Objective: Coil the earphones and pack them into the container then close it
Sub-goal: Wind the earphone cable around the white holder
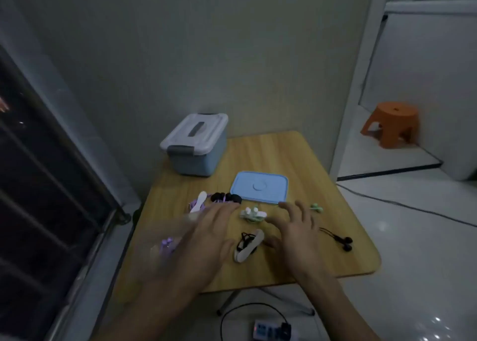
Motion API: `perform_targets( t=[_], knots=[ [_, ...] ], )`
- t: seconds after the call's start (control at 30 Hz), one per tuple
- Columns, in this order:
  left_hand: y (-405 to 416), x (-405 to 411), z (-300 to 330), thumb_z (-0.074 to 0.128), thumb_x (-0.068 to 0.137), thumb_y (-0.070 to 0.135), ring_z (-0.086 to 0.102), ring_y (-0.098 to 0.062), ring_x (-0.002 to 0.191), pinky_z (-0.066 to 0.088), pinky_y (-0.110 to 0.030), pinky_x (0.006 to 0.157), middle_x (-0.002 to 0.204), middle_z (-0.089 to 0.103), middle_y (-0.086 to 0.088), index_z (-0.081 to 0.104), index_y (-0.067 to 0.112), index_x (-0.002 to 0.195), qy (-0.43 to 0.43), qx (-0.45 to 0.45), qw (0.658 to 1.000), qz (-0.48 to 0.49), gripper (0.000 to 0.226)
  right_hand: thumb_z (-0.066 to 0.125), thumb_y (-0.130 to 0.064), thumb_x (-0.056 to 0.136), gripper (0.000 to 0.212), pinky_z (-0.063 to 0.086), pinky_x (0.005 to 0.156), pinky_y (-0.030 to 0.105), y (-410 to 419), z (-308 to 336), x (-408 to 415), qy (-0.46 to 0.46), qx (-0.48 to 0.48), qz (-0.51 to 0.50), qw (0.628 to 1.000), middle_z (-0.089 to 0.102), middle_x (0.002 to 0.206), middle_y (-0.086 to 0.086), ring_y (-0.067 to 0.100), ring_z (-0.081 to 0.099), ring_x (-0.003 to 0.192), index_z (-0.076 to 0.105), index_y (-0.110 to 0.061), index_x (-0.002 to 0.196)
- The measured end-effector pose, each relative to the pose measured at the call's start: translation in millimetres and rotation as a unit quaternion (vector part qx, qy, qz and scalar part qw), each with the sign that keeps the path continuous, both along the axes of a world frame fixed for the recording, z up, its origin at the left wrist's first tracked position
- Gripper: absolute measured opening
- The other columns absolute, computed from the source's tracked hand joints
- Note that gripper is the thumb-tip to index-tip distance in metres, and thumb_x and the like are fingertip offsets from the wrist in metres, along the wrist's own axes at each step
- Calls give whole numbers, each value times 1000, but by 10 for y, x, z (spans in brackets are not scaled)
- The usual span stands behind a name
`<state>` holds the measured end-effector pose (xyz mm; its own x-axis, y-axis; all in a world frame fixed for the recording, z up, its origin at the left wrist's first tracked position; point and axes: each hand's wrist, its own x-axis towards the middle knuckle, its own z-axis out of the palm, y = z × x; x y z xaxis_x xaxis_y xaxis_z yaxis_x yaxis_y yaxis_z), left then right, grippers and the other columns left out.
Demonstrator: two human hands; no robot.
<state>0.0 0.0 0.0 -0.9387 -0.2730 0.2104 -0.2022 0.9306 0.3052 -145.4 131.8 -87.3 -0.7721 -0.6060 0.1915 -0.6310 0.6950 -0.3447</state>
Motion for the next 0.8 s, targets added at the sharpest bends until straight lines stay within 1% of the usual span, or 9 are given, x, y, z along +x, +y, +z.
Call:
perform_targets(
  t=[0.07, 0.13, 0.23, 0.33, 0.43, 0.5, 0.6, 0.7, 0.8],
  knots=[
    [33, -128, -72, 59, 90, 16, 33, -7, 137, 30, -23, 112, 150, 32, 11, 28, 30, 147, -41, 2, 999, 0, 67, 78, -34, 77, 22, 38, 99, 54, 27, -134, -2, -15, -14, -8, 1000, 61, 128, 6, 38, 43, 132, 76, -29, 98],
    [99, -266, -106, 58, 91, 15, 34, -9, 135, 32, -27, 109, 152, 29, 10, 25, 29, 148, -84, 18, 996, 13, 68, 81, -34, 72, 16, 42, 86, 48, 54, -283, 14, -27, -19, -12, 999, 65, 115, 3, 36, 51, 118, 77, -27, 87],
    [202, -501, -223, 60, 91, 18, 37, -18, 137, 34, -30, 106, 156, 24, 2, 20, 19, 151, -155, 33, 987, 23, 72, 84, -36, 67, 17, 36, 72, 38, 19, -392, 2, -9, -61, -1, 998, 65, 100, -1, 30, 54, 98, 76, -28, 80],
    [228, -702, -435, 68, 86, 14, 39, -24, 135, 40, -34, 105, 155, 26, -6, 17, 15, 151, -210, 21, 977, 35, 83, 75, -39, 73, 14, 34, 71, 36, -43, -376, -23, 5, -82, 5, 997, 61, 95, -4, 26, 50, 92, 76, -27, 80],
    [205, -811, -614, 68, 83, 14, 46, -28, 127, 47, -38, 98, 152, 30, -11, 22, 13, 147, -243, 12, 968, 66, 79, 64, -42, 81, 17, 34, 74, 37, -91, -412, -15, -17, -73, 14, 997, 57, 97, -4, 24, 46, 95, 74, -28, 83],
    [186, -854, -680, 67, 84, 14, 49, -29, 123, 49, -41, 94, 150, 33, -11, 26, 13, 145, -244, 5, 966, 82, 73, 60, -43, 84, 21, 34, 77, 38, -109, -404, -21, -35, -64, 19, 997, 55, 101, -4, 24, 43, 98, 73, -27, 87],
    [174, -882, -721, 66, 84, 11, 54, -27, 116, 51, -42, 91, 140, 46, -10, 34, 13, 140, -225, 8, 970, 92, 64, 59, -42, 84, 20, 33, 79, 38, -120, -359, -36, -44, -66, 25, 997, 54, 103, -4, 23, 41, 99, 72, -26, 88],
    [193, -882, -710, 65, 84, 9, 57, -25, 112, 51, -42, 90, 128, 57, -10, 39, 13, 137, -207, 50, 972, 103, 59, 59, -37, 86, 17, 32, 79, 37, -109, -345, -47, -62, -74, 27, 995, 54, 104, -4, 23, 41, 100, 72, -28, 92],
    [214, -858, -644, 70, 82, 12, 56, -22, 116, 51, -38, 93, 131, 56, -6, 44, 16, 136, -167, 102, 972, 130, 60, 56, -36, 90, 19, 29, 79, 36, -92, -285, -45, -99, -96, 30, 990, 56, 101, -7, 20, 41, 99, 73, -28, 92]
  ],
)
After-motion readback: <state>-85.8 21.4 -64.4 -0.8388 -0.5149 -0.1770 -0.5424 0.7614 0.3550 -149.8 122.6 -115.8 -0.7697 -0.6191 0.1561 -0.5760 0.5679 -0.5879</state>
